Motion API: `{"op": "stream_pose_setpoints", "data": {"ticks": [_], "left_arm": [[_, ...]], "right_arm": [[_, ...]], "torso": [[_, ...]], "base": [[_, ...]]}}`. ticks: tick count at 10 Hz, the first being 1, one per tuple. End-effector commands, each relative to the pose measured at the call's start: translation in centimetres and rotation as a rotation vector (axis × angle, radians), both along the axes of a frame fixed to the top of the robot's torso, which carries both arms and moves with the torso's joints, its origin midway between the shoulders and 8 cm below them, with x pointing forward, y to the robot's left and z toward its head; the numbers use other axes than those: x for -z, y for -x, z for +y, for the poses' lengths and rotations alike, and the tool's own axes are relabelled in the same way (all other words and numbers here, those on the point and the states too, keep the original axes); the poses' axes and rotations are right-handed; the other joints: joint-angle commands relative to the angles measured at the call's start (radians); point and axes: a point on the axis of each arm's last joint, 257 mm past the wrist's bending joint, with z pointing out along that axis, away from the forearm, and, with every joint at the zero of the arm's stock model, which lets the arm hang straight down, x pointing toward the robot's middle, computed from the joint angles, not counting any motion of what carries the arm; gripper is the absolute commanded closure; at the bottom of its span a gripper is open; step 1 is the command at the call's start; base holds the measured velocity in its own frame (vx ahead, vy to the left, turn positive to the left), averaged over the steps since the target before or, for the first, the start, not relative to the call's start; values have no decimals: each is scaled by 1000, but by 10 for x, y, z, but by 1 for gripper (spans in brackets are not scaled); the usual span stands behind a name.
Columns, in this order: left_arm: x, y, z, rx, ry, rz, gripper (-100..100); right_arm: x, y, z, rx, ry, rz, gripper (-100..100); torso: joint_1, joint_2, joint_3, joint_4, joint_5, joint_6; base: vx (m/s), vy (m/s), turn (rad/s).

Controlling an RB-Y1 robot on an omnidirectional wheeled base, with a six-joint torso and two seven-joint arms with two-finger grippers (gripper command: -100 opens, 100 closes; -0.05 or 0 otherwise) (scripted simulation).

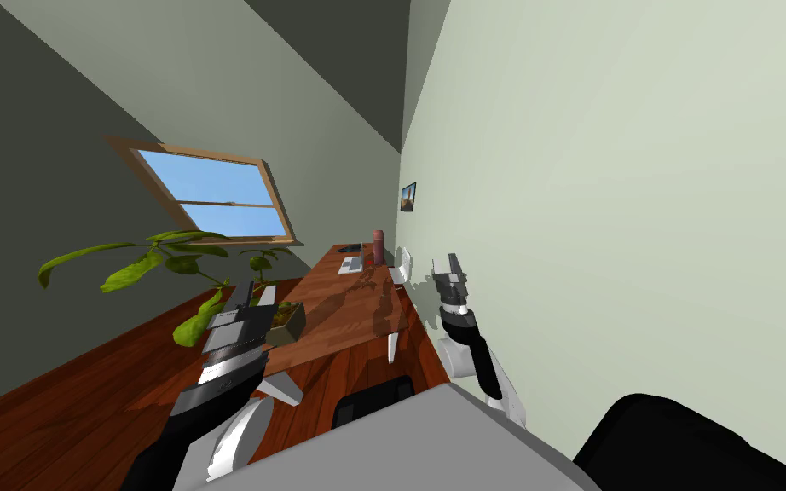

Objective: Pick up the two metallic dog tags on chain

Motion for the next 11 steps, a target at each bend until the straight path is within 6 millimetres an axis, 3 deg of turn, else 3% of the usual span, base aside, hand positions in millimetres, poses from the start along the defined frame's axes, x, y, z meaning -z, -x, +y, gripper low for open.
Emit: {"op": "stream_pose_setpoints", "data": {"ticks": [1, 4, 8, 11], "left_arm": [[0, 0, 0, 0, 0, 0, 0], [0, 0, 0, 0, 0, 0, 0], [0, 0, 0, 0, 0, 0, 0], [0, 0, 0, 0, 0, 0, 0]], "right_arm": [[10, -9, 5, 1, 52, 33, -100], [34, -29, 10, 20, 142, 106, -100], [80, -66, 13, 71, 297, 232, -100], [102, -79, 10, 87, 341, 286, -100]], "torso": [[0, 0, 0, 0, 0, 0], [-3, 2, 1, 0, -1, 0], [-4, 4, 2, 1, -1, 0], [-2, 2, 1, 1, 0, 0]], "base": [[-18, -22, -10], [-43, -46, 3], [-54, -54, 31], [-35, -20, 27]]}}
